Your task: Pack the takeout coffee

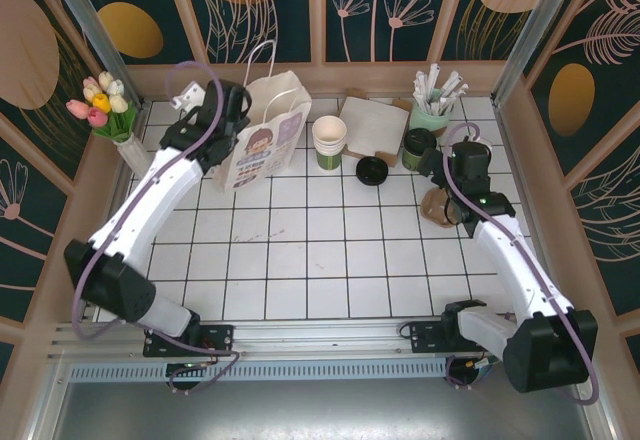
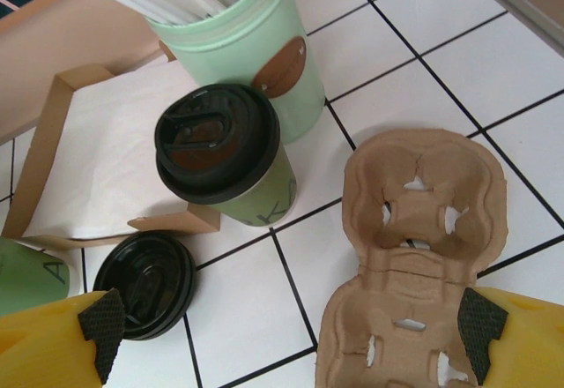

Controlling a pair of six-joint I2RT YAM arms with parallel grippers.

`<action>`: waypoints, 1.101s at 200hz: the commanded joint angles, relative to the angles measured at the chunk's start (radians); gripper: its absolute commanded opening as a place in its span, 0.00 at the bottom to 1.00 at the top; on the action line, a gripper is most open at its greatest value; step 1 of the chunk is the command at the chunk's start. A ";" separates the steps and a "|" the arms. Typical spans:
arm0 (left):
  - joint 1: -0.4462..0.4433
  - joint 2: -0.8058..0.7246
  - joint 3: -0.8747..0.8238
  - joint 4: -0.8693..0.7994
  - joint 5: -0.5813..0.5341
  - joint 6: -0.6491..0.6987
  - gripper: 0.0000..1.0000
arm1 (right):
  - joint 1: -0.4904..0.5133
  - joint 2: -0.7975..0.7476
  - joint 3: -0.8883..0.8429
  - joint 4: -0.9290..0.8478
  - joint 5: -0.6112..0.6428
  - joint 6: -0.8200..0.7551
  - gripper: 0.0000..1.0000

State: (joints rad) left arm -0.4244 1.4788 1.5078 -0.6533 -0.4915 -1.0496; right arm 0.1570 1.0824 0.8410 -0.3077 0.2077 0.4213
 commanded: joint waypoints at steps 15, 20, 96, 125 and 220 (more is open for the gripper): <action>0.004 -0.183 -0.152 -0.025 0.030 0.066 0.00 | -0.082 0.076 -0.024 0.016 -0.125 0.037 0.99; 0.005 -0.211 -0.178 -0.019 0.055 0.075 0.00 | -0.097 0.089 -0.026 0.015 -0.145 0.033 0.99; 0.005 -0.497 -0.349 -0.030 0.394 0.213 0.00 | -0.173 0.317 -0.011 -0.043 -0.411 -0.029 0.99; 0.005 -0.517 -0.377 -0.008 0.485 0.223 0.00 | -0.111 0.356 0.014 -0.080 -0.385 -0.047 0.99; 0.005 -0.476 -0.526 0.296 0.654 0.095 0.22 | 0.066 0.508 0.111 -0.045 -0.540 0.035 0.99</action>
State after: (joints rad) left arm -0.4213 1.0222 1.0103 -0.4789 0.1322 -0.9161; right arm 0.1680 1.5478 0.8818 -0.3637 -0.2386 0.4263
